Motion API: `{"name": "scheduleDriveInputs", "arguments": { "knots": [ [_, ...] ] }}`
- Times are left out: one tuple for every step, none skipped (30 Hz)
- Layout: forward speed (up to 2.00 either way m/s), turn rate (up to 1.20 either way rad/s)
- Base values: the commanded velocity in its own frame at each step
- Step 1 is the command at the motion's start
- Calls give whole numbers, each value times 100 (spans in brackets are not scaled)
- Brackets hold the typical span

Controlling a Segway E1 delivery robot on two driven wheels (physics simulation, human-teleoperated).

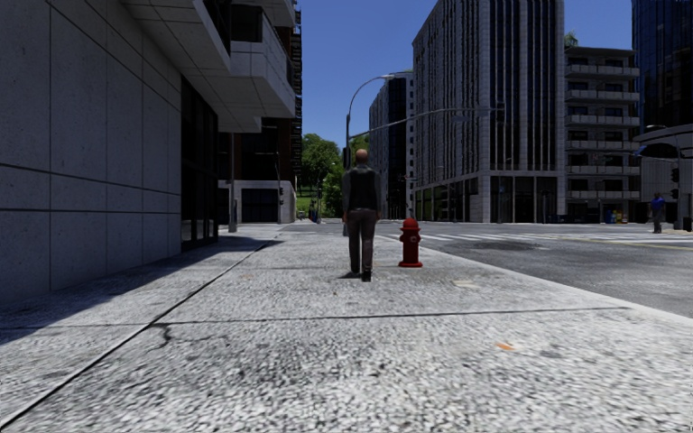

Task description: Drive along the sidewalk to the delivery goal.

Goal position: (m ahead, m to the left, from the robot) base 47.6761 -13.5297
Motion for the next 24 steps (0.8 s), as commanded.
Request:
{"name": "scheduleDriveInputs", "arguments": {
  "knots": [
    [137,0],
    [137,0],
    [137,0],
    [137,0],
    [142,0],
    [146,0],
    [147,0],
    [148,0],
    [149,0],
    [153,0],
    [155,0],
    [155,0],
    [156,0],
    [156,0],
    [156,0],
    [156,0],
    [156,0],
    [156,0],
    [154,0],
    [152,0],
    [152,0],
    [137,0],
    [115,0],
    [85,0]
  ]
}}
